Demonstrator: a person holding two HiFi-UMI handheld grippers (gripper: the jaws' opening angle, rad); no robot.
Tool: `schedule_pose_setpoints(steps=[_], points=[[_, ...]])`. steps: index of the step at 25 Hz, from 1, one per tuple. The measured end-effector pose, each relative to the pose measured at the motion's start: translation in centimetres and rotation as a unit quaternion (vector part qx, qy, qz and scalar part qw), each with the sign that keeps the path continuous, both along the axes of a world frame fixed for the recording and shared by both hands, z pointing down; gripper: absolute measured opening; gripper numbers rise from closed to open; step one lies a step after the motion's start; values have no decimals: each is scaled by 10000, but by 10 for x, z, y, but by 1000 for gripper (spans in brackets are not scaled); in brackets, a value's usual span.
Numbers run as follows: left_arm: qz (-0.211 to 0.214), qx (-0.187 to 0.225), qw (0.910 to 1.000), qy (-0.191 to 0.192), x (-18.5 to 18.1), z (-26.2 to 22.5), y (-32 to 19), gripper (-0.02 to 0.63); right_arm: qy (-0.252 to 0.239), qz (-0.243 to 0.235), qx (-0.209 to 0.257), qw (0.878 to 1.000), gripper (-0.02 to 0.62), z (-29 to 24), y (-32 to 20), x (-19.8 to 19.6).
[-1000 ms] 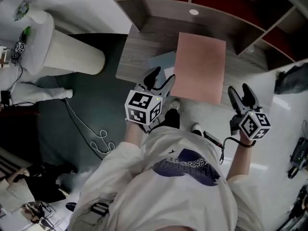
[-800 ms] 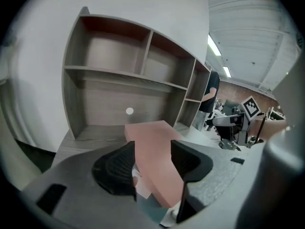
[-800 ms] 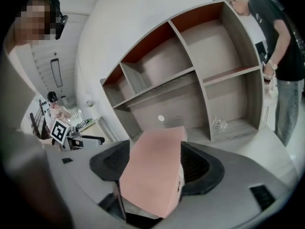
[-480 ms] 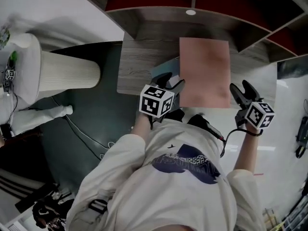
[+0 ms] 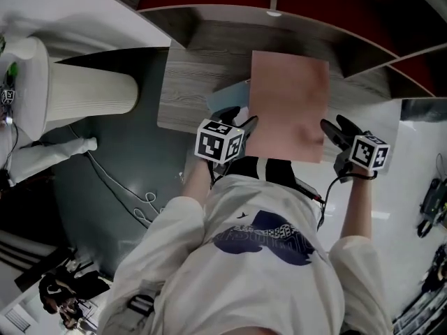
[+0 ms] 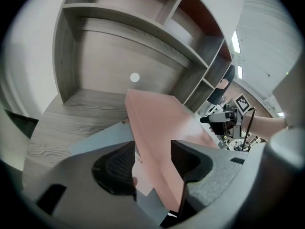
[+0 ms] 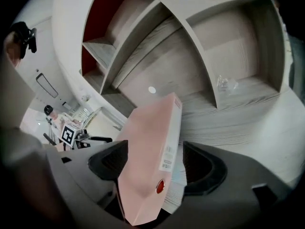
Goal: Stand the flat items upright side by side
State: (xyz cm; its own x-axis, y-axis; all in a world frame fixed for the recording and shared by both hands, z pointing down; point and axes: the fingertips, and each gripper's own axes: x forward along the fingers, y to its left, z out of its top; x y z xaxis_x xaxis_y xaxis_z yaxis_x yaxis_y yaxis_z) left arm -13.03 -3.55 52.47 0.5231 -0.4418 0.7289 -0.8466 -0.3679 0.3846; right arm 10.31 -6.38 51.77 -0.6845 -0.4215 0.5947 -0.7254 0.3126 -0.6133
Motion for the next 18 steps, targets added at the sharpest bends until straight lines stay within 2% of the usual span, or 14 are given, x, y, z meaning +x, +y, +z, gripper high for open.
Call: schedule_pose_setpoints(steps=[4, 8, 12, 18], points=[[-93, -299, 9995, -30, 4, 17, 6, 222, -546, -260, -470, 9971, 339, 18, -3, -1], [-166, -451, 9988, 95, 6, 23, 3, 222, -1238, -377, -895, 9875, 345, 33, -6, -7], [17, -633, 9979, 122, 8, 23, 4, 222, -2009, -679, -1170, 9702, 345, 36, -2, -23], [216, -1017, 9941, 321, 11, 28, 2, 221, -2361, -842, -1495, 9565, 345, 51, 2, -30]])
